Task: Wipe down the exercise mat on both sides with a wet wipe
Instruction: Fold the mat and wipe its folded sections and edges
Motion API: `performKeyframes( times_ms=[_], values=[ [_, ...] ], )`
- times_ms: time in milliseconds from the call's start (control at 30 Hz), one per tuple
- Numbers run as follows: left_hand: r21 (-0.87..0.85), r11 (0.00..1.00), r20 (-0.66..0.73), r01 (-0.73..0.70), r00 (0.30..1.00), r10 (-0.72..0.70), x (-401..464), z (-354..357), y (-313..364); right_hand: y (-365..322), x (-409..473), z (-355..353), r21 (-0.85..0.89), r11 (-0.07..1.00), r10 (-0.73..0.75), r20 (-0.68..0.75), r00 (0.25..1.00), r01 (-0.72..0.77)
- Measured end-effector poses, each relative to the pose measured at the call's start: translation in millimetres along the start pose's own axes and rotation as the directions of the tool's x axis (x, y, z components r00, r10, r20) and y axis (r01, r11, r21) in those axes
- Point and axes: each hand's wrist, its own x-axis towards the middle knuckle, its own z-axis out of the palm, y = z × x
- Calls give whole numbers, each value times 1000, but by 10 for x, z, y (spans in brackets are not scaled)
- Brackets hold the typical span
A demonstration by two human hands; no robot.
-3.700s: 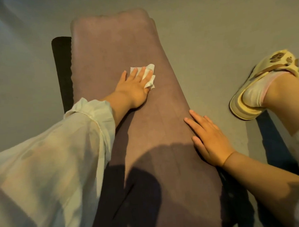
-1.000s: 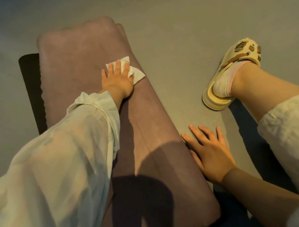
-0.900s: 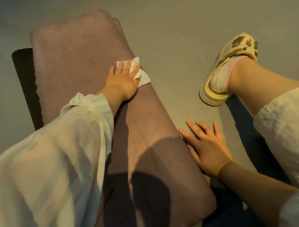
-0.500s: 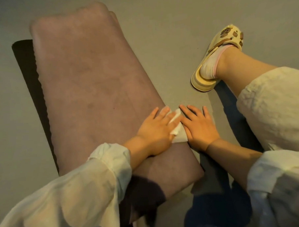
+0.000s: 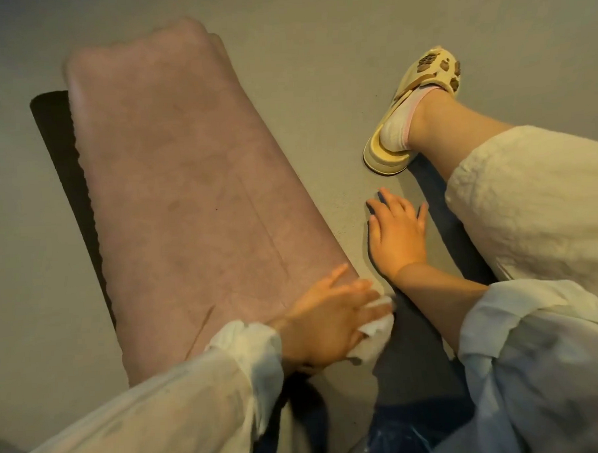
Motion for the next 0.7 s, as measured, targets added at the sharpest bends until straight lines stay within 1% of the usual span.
performKeyframes(
  times_ms=[67,167,267,300,367,433,467,533,600,633,700],
  values=[
    [50,995,-26,83,996,-82,86,-101,-261,3,16,4,0,1000,15,3,1000,-15],
    [186,956,-22,225,974,-225,182,-249,-698,-14,20,7,-29,999,-14,41,999,15],
    [221,908,-62,356,934,-351,240,-379,-1044,-51,31,9,-29,998,-62,69,996,64],
    [202,890,-68,409,912,-403,247,-409,-1122,-97,45,18,-1,995,-98,86,991,98],
    [125,842,-55,525,851,-522,215,-431,-1241,-261,84,37,145,976,-181,143,973,160],
    [33,765,-52,644,765,-642,100,-398,-1323,-451,107,52,306,940,-222,200,954,154],
    [-11,716,-63,698,714,-697,16,-367,-1357,-524,121,59,353,928,-205,217,954,119],
    [-67,624,-92,779,618,-781,-185,-305,-1407,-615,160,54,396,918,-128,229,965,28],
    [-101,548,-108,830,539,-835,-388,-250,-1425,-669,200,23,485,868,-41,281,959,-105],
    [-121,513,-109,850,503,-858,-477,-225,-1424,-702,220,-17,546,814,0,342,940,-199],
    [-169,453,-111,875,440,-891,-624,-171,-1395,-763,247,-113,589,728,42,472,881,-350]
  ],
)
